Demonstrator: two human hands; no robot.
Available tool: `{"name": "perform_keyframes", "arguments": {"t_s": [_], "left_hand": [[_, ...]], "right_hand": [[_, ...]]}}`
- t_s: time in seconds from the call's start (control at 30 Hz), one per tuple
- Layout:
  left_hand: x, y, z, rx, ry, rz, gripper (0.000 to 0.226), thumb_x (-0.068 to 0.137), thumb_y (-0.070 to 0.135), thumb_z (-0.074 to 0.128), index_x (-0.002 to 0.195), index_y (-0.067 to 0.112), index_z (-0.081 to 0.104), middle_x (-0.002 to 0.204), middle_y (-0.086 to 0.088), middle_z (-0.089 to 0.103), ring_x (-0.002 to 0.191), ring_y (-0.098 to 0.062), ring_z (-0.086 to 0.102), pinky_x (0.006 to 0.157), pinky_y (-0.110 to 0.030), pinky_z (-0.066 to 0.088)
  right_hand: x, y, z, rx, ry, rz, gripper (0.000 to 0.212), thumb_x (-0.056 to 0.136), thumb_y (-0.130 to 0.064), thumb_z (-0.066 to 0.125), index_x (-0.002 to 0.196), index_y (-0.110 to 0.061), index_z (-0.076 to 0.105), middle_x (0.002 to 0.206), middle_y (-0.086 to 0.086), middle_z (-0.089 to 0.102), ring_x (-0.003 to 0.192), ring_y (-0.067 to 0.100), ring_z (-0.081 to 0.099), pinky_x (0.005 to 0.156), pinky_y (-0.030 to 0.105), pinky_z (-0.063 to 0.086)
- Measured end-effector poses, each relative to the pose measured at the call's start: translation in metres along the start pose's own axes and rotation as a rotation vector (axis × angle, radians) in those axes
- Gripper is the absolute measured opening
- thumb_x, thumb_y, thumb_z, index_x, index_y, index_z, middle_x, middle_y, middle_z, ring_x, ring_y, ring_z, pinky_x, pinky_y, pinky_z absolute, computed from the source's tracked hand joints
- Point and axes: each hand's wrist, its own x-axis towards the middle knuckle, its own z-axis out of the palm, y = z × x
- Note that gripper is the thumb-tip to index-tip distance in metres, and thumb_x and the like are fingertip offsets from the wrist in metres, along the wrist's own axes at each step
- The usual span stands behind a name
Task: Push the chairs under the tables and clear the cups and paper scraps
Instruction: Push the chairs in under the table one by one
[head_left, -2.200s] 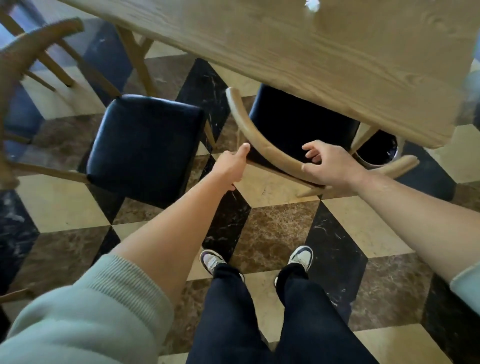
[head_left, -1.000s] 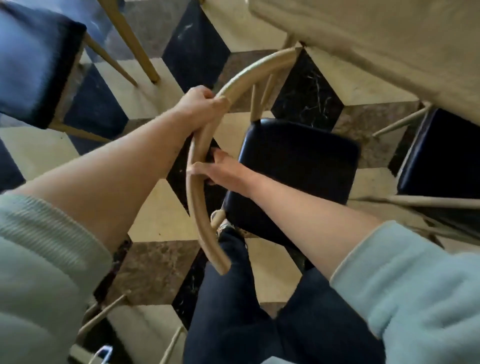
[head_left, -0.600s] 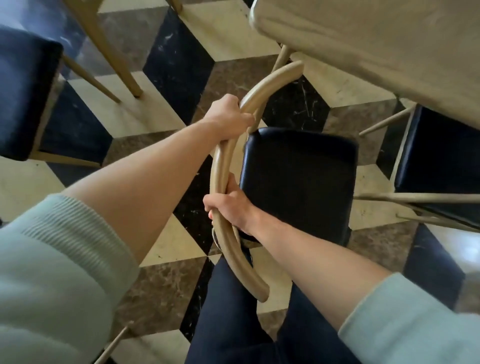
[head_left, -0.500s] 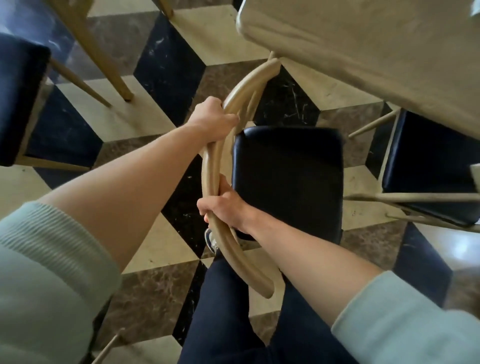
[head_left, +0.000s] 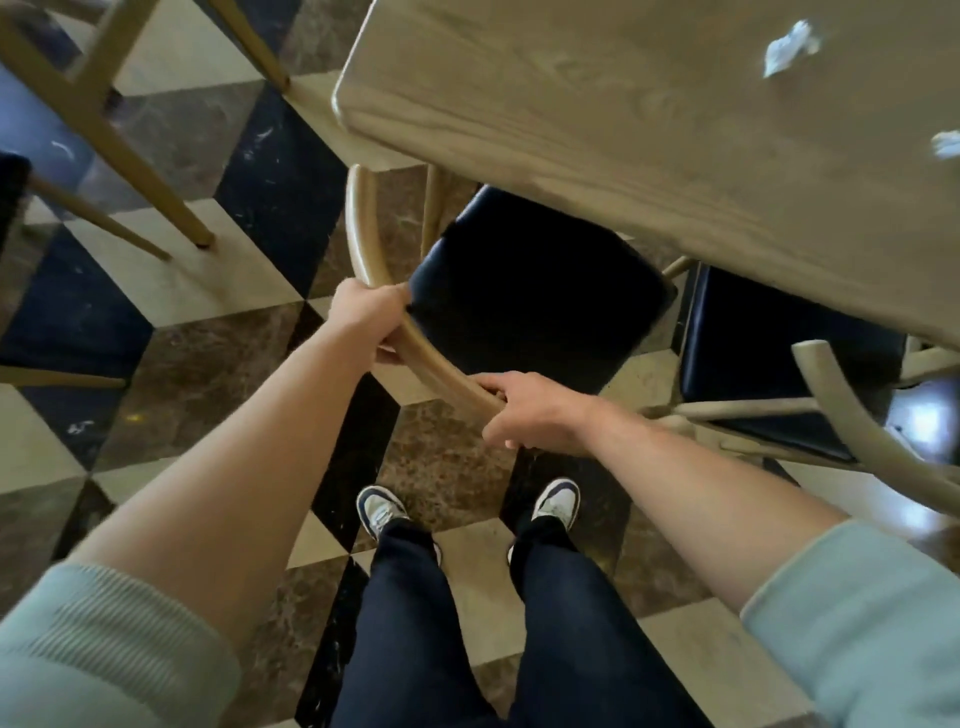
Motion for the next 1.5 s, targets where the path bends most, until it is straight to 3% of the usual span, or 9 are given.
{"name": "perform_keyframes", "arguments": {"t_s": [0.2,0.3,0.53,0.67,0.77,0.93,1.2,1.3,1.5], "left_hand": [[-0.024,0.015,0.064,-0.241,0.003,-0.099,0.028,0.095,0.017,0.066,0.117,0.016,0.048,0.111,-0.016,0.063,0.093,-0.037,0.070,0.062,-0.057,0.064],[-0.032,0.019,0.088,-0.210,-0.039,-0.125,0.031,0.097,0.018,0.064,0.125,0.013,0.053,0.117,-0.016,0.065,0.096,-0.037,0.070,0.063,-0.055,0.065],[-0.039,0.026,0.076,0.014,-0.123,-0.117,0.038,0.098,0.043,0.064,0.120,0.013,0.054,0.107,-0.017,0.071,0.088,-0.033,0.076,0.063,-0.053,0.065],[-0.043,0.019,0.049,0.212,-0.272,-0.087,0.065,0.093,0.074,0.045,0.120,0.016,0.054,0.107,-0.015,0.071,0.093,-0.033,0.074,0.078,-0.053,0.062],[-0.041,0.006,0.011,0.165,-0.228,-0.043,0.075,0.094,0.076,0.038,0.138,0.017,0.052,0.114,-0.016,0.068,0.096,-0.034,0.071,0.083,-0.052,0.059],[-0.031,-0.021,-0.112,0.040,-0.169,-0.055,0.070,0.098,0.065,0.046,0.146,0.014,0.047,0.118,-0.015,0.066,0.099,-0.033,0.068,0.087,-0.051,0.057],[-0.002,-0.099,-0.372,-0.224,0.069,-0.140,0.068,0.100,0.059,0.047,0.148,0.010,0.043,0.133,-0.017,0.065,0.112,-0.037,0.067,0.098,-0.054,0.053],[0.013,-0.112,-0.445,-0.198,0.179,-0.126,0.062,0.101,0.055,0.049,0.141,0.009,0.049,0.119,-0.013,0.069,0.094,-0.031,0.071,0.075,-0.046,0.061],[0.070,-0.112,-0.588,-0.204,0.273,-0.129,0.045,0.103,0.045,0.050,0.126,0.006,0.051,0.103,-0.012,0.068,0.088,-0.029,0.069,0.066,-0.041,0.058]], "right_hand": [[-0.025,0.055,-0.093,-0.397,0.104,-0.151,0.069,0.076,-0.030,0.080,0.136,-0.051,0.051,0.089,-0.025,0.059,0.080,-0.005,0.058,0.064,0.024,0.048],[-0.039,0.082,-0.116,-0.482,0.209,-0.189,0.049,0.078,-0.037,0.080,0.121,-0.050,0.061,0.084,-0.029,0.062,0.078,-0.006,0.059,0.068,0.025,0.044],[-0.047,0.089,-0.110,-0.446,0.217,-0.165,0.048,0.084,-0.025,0.079,0.126,-0.043,0.063,0.105,-0.015,0.069,0.097,0.010,0.065,0.082,0.034,0.054],[-0.046,0.058,-0.101,-0.334,0.203,-0.150,0.067,0.087,-0.049,0.076,0.146,-0.032,0.048,0.125,-0.006,0.062,0.108,0.012,0.060,0.090,0.035,0.055],[-0.032,-0.003,-0.084,-0.289,0.354,-0.217,0.066,0.090,-0.060,0.064,0.145,-0.027,0.049,0.124,-0.005,0.059,0.108,0.010,0.057,0.086,0.029,0.049],[0.015,-0.136,-0.046,-0.279,0.469,-0.285,0.039,0.099,-0.040,0.063,0.128,-0.015,0.063,0.108,-0.002,0.061,0.098,0.016,0.060,0.088,0.032,0.051],[0.104,-0.352,0.046,-0.341,0.303,-0.444,0.031,0.103,-0.033,0.060,0.131,-0.019,0.061,0.117,0.001,0.064,0.106,0.018,0.061,0.082,0.028,0.050],[0.139,-0.421,0.075,-0.358,0.231,-0.491,0.030,0.102,-0.031,0.061,0.129,-0.018,0.062,0.116,-0.001,0.065,0.104,0.016,0.062,0.073,0.020,0.049],[0.242,-0.568,0.121,-0.401,0.177,-0.586,0.026,0.100,-0.030,0.063,0.123,-0.019,0.066,0.108,-0.003,0.067,0.100,0.017,0.065,0.086,0.032,0.056]]}}
